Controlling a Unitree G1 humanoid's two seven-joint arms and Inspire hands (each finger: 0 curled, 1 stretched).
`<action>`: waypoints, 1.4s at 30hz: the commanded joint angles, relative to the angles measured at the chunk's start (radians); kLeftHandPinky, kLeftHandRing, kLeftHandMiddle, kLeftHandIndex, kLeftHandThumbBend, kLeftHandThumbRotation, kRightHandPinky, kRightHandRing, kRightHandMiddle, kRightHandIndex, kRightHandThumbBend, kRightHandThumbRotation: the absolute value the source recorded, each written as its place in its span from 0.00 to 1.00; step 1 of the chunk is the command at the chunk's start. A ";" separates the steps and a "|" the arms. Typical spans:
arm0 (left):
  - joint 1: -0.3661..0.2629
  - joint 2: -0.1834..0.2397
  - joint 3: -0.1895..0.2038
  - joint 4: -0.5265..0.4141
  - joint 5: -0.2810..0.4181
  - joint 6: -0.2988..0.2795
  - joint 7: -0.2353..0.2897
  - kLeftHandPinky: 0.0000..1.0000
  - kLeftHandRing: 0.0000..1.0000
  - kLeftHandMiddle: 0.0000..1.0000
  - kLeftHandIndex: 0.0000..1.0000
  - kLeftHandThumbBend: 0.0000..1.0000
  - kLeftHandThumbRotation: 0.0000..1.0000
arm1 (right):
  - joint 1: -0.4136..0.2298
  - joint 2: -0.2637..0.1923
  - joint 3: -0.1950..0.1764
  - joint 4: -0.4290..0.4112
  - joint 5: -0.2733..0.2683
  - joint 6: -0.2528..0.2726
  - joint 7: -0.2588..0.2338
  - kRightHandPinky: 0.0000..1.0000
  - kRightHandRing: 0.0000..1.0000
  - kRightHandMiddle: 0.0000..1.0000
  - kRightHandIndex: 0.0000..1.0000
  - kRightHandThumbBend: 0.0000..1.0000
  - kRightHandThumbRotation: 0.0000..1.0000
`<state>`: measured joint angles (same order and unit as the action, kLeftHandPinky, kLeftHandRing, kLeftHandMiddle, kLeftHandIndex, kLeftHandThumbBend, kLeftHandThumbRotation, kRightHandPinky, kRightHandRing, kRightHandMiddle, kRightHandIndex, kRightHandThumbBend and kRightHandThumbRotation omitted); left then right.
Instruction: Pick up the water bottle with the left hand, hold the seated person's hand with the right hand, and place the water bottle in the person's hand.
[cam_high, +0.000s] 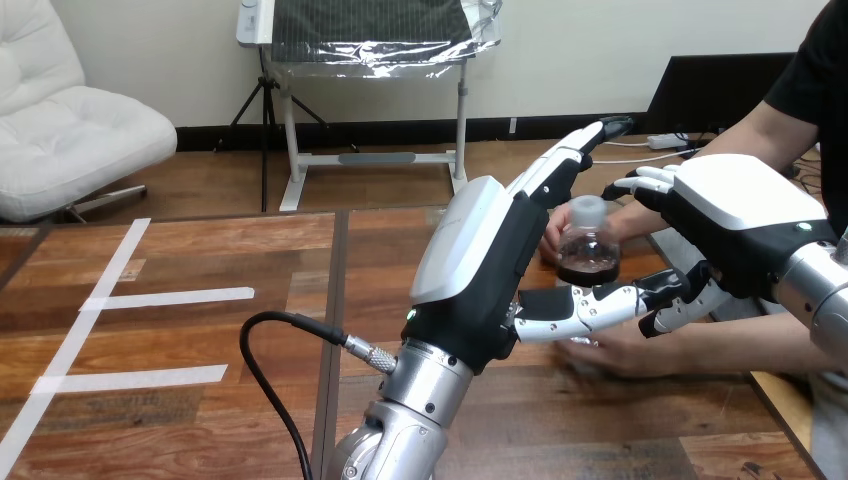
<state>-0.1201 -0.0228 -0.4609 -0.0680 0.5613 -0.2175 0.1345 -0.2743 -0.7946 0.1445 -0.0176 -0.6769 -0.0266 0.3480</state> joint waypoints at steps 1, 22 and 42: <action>-0.027 -0.009 0.013 -0.044 0.003 0.004 0.001 0.76 0.86 0.91 0.90 0.70 0.50 | -0.031 -0.026 -0.042 -0.033 -0.003 -0.002 -0.009 0.88 0.94 0.94 0.87 0.89 0.00; -0.022 -0.009 0.013 -0.041 0.002 -0.002 0.007 0.76 0.86 0.91 0.89 0.70 0.49 | -0.036 -0.025 -0.039 -0.040 -0.007 0.007 0.008 0.89 0.95 0.94 0.88 0.87 0.00; 0.112 -0.014 0.034 -0.116 -0.079 -0.073 0.056 0.76 0.86 0.89 0.88 0.63 0.50 | 0.107 0.095 -0.164 -0.157 0.170 -0.047 -0.140 0.80 0.89 0.89 0.83 0.77 0.00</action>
<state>-0.0362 -0.0230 -0.4529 -0.1177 0.5113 -0.2504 0.1569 -0.1861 -0.7622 0.0529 -0.0939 -0.5581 -0.0634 0.2715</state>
